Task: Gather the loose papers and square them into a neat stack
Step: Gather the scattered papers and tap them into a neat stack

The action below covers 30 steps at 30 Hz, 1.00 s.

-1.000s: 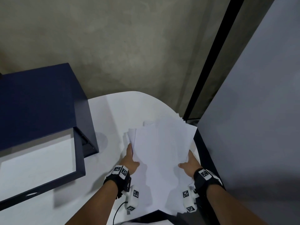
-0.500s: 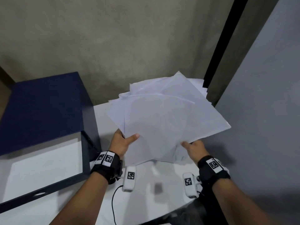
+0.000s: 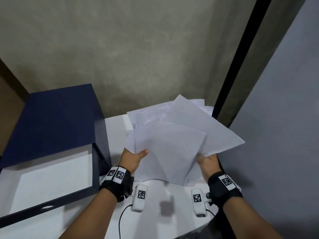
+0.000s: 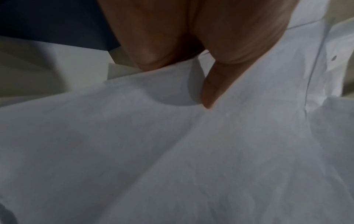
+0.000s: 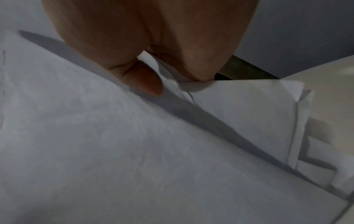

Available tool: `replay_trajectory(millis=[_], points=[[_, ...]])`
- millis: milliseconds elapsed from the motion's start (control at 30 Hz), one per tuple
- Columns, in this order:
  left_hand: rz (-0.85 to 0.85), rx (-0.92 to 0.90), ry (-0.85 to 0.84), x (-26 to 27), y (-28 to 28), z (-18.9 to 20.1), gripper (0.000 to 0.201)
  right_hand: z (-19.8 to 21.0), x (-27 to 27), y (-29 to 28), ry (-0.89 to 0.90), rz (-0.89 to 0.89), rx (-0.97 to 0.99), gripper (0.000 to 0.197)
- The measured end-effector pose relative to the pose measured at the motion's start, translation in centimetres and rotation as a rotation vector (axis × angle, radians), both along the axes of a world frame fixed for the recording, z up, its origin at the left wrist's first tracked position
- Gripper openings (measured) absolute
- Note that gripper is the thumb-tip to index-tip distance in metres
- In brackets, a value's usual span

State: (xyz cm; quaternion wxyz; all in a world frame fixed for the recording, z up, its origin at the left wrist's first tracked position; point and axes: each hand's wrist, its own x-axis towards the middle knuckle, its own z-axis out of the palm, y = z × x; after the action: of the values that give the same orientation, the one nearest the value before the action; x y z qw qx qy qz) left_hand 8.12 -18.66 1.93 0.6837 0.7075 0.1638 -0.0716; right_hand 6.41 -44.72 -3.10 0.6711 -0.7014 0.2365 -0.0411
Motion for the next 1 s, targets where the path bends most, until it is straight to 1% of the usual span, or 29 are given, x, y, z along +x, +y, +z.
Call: replay_trajectory(millis=[67, 100, 200, 233, 333, 433, 567, 667, 733, 800, 867, 933, 967, 1000], points=[[-0.021, -0.029, 0.012, 0.3, 0.2, -0.6, 0.032, 0.1, -0.1, 0.0, -0.010, 0.013, 0.022, 0.027], [-0.040, -0.049, 0.020, 0.5, 0.5, -1.1, 0.037, 0.2, -0.3, 0.1, -0.010, 0.005, 0.028, 0.024], [-0.082, -0.124, 0.009, 0.5, 0.6, -1.7, 0.061, 0.3, -0.8, 0.2, -0.046, 0.004, 0.083, 0.038], [-0.085, -0.140, 0.003, 0.6, 0.6, -1.7, 0.065, 0.4, -0.9, 0.3, -0.060, 0.012, 0.091, 0.040], [-0.090, -0.175, -0.017, 0.7, 0.7, -2.0, 0.066, 0.2, -0.5, 0.2, -0.078, 0.045, 0.073, 0.045], [-0.094, -0.206, -0.001, 0.9, 0.9, -2.4, 0.070, -0.3, -0.2, -0.2, -0.058, 0.065, 0.056, 0.058], [-0.124, -0.219, -0.009, 0.9, 0.7, -2.8, 0.066, -0.5, -0.2, -0.2, -0.066, 0.115, 0.094, 0.077], [-0.096, -0.220, -0.023, 1.0, 0.5, -3.5, 0.052, -0.3, -0.4, 0.3, -0.110, 0.119, 0.140, 0.084], [-0.075, -0.241, -0.038, 1.1, 0.3, -3.8, 0.041, -0.1, -0.4, 0.7, -0.129, 0.116, 0.101, 0.077], [-0.049, -0.238, -0.078, 1.3, 0.2, -3.6, 0.030, 0.3, -0.3, 1.1, -0.140, 0.096, 0.020, 0.061], [-0.038, -0.232, -0.122, 1.4, 0.1, -3.5, 0.029, 0.3, -0.1, 1.1, -0.148, 0.067, -0.012, 0.045], [-0.043, -0.237, -0.145, 1.5, 0.1, -3.5, 0.034, 0.0, -0.2, 1.0, -0.153, 0.068, -0.023, 0.040], [-0.037, -0.249, -0.143, 1.4, 0.2, -3.5, 0.044, -0.1, -0.4, 0.9, -0.149, 0.076, -0.022, 0.040], [-0.030, -0.272, -0.135, 1.3, 0.3, -3.5, 0.059, -0.2, -0.7, 0.9, -0.147, 0.090, -0.015, 0.045]])
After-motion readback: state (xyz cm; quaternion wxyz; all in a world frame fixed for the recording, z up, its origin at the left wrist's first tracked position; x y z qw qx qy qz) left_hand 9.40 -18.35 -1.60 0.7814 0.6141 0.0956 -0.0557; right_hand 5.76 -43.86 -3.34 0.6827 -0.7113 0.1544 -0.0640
